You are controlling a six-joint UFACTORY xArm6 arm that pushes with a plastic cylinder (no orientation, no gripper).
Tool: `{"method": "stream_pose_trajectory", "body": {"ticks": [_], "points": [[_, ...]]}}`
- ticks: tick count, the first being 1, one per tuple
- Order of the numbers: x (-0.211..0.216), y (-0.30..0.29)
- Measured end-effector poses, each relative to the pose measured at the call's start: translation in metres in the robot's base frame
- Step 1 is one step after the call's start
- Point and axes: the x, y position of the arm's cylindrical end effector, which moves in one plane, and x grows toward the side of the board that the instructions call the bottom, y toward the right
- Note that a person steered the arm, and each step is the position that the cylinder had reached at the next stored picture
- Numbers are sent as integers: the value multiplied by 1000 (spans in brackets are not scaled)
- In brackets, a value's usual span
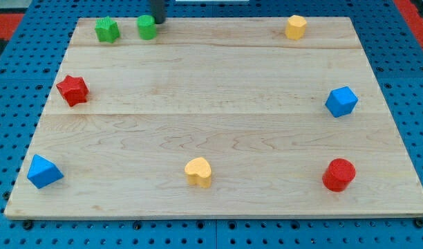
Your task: Push the green circle parallel to the red star
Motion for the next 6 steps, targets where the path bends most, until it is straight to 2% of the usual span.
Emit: {"method": "stream_pose_trajectory", "body": {"ticks": [1, 2, 3, 4, 5, 6], "points": [[41, -62], [95, -26], [111, -17], [80, -21], [123, 33], [167, 12]]}}
